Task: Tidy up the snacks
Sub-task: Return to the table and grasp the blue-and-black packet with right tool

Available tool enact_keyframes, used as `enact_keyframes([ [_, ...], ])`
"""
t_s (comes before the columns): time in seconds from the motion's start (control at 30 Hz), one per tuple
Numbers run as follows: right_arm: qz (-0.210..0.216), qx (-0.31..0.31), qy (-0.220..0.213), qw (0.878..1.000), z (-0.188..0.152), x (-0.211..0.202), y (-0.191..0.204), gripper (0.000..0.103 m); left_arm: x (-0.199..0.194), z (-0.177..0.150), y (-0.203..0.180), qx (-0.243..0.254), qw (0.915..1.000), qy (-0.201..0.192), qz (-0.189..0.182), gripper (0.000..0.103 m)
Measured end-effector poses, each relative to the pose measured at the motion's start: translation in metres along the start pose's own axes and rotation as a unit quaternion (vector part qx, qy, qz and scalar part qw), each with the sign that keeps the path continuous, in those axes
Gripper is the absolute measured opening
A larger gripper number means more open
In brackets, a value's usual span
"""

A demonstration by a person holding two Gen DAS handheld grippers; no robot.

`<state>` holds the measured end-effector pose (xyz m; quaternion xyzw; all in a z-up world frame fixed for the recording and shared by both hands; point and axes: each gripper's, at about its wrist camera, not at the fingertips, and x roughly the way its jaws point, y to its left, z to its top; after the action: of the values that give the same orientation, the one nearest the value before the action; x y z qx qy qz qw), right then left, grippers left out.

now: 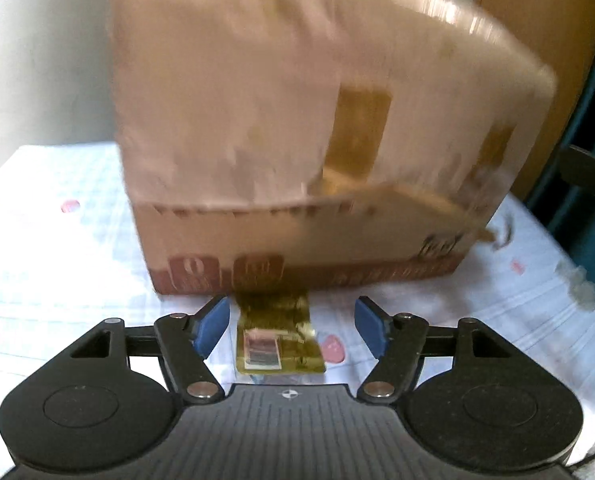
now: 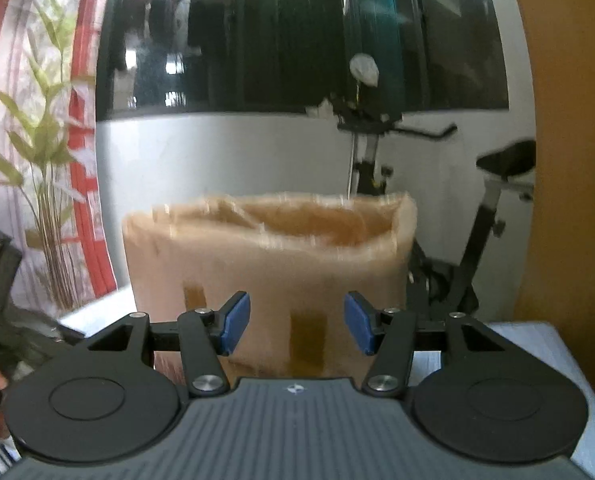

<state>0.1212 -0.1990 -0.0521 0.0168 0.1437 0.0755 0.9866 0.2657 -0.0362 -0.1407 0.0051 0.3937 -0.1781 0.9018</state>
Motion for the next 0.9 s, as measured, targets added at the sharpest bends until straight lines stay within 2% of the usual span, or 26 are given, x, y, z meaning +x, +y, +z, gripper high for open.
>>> enact_keyframes([
  [0.17,-0.007,0.025,0.049,0.998,-0.028,0.008,-0.012,0.056,0.040,0.000,-0.004,-0.003,0.9990,0.042,0.013,0.072],
  [0.3,-0.005,0.036,0.087,0.996,-0.049,0.015,-0.017,0.056,0.054,-0.002,-0.007,0.013,0.9975,0.051,0.047,0.072],
  [0.37,-0.001,0.038,0.101,0.994,-0.056,0.017,-0.018,0.056,0.060,-0.001,-0.005,0.009,0.9970,0.059,0.051,0.070],
  [0.4,0.001,0.039,0.108,0.993,-0.059,0.019,-0.018,0.056,0.064,-0.001,-0.006,0.011,0.9967,0.060,0.053,0.066],
  [0.43,0.004,0.040,0.114,0.993,-0.062,0.020,-0.017,0.056,0.068,-0.001,-0.009,0.017,0.9962,0.060,0.061,0.055],
  [0.47,0.008,0.040,0.121,0.992,-0.065,0.022,-0.017,0.056,0.066,-0.002,-0.007,0.026,0.9955,0.057,0.070,0.055],
  [0.6,0.027,0.036,0.141,0.989,-0.073,0.028,-0.011,0.056,0.057,-0.006,0.007,0.019,0.9974,0.051,0.046,0.049],
  [0.63,0.033,0.034,0.146,0.988,-0.075,0.031,-0.009,0.056,0.054,-0.006,0.011,0.018,0.9975,0.050,0.046,0.025],
  [0.67,0.040,0.032,0.151,0.987,-0.076,0.033,-0.006,0.056,0.049,-0.006,0.014,0.019,0.9975,0.048,0.048,0.026],
  [0.73,0.056,0.025,0.161,0.985,-0.079,0.038,0.000,0.056,0.037,-0.005,0.022,0.019,0.9980,0.036,0.048,0.017],
  [0.9,0.109,-0.019,0.185,0.976,-0.080,0.056,0.030,0.056,0.019,-0.009,0.044,-0.002,0.9985,0.029,0.045,0.013],
])
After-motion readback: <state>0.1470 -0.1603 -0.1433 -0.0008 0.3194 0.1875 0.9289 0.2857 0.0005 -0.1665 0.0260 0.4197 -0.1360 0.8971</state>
